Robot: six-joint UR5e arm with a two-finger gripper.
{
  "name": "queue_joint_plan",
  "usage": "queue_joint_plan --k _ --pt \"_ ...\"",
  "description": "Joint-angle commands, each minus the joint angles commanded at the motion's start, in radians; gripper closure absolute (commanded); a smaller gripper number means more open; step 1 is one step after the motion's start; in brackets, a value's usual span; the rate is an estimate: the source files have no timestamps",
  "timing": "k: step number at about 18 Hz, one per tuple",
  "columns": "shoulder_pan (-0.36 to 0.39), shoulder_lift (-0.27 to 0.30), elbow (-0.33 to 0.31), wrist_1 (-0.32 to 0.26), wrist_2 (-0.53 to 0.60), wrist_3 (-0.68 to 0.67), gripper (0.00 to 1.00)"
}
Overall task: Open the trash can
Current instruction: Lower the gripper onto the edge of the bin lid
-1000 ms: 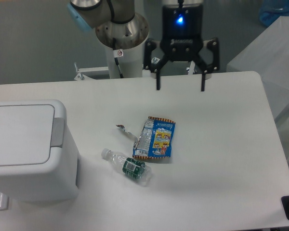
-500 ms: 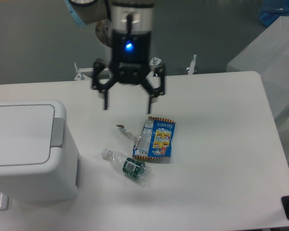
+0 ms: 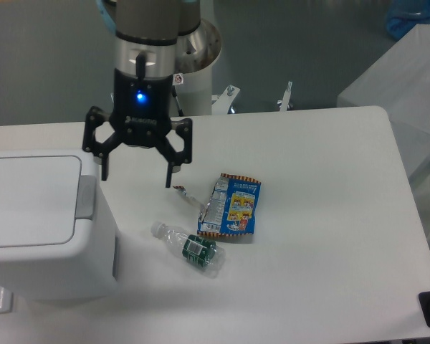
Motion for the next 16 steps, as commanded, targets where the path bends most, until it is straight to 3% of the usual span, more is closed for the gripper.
queue_joint_plan --k 16 --pt "-0.014 -0.032 -0.012 0.005 0.005 -0.017 0.00"
